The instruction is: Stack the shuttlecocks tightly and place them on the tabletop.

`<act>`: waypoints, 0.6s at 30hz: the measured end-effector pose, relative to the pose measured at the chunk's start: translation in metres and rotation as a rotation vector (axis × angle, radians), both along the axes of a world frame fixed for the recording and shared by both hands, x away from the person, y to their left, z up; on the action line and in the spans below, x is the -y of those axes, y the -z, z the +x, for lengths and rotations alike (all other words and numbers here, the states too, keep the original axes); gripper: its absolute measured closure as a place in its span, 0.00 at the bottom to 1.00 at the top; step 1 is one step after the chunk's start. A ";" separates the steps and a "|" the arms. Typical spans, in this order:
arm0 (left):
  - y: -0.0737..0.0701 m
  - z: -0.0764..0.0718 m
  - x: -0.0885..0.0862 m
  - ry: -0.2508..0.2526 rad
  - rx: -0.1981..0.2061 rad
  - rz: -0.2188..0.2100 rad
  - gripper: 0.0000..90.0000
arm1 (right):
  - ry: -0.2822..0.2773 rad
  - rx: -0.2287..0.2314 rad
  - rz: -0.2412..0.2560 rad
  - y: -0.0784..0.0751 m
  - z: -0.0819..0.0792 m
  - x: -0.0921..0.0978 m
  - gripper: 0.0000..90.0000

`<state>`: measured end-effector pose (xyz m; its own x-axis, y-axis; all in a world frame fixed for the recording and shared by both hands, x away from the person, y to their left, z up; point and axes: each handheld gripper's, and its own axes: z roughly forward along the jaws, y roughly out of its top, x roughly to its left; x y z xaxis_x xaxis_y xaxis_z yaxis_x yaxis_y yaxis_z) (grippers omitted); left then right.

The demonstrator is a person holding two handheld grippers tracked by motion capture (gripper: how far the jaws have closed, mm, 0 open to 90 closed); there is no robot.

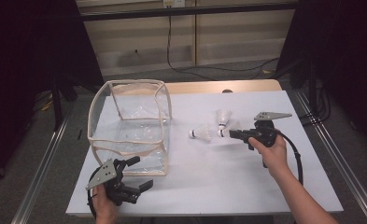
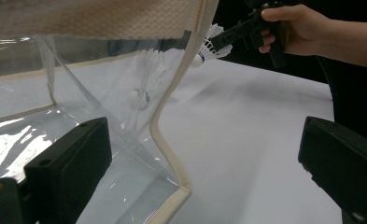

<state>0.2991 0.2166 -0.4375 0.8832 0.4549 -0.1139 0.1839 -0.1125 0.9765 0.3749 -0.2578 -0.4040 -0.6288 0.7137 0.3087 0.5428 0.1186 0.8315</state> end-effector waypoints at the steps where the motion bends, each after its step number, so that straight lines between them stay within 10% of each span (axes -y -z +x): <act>1: 0.000 0.000 0.000 0.000 0.001 0.000 0.03 | 0.002 -0.001 -0.001 0.000 0.000 0.000 1.00; 18: 0.000 0.000 0.000 0.001 0.001 -0.004 0.03 | 0.024 0.000 0.009 0.003 0.006 0.001 1.00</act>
<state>0.2989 0.2166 -0.4378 0.8838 0.4534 -0.1153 0.1830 -0.1084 0.9771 0.3812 -0.2592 -0.4074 -0.6115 0.7259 0.3150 0.5453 0.0982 0.8324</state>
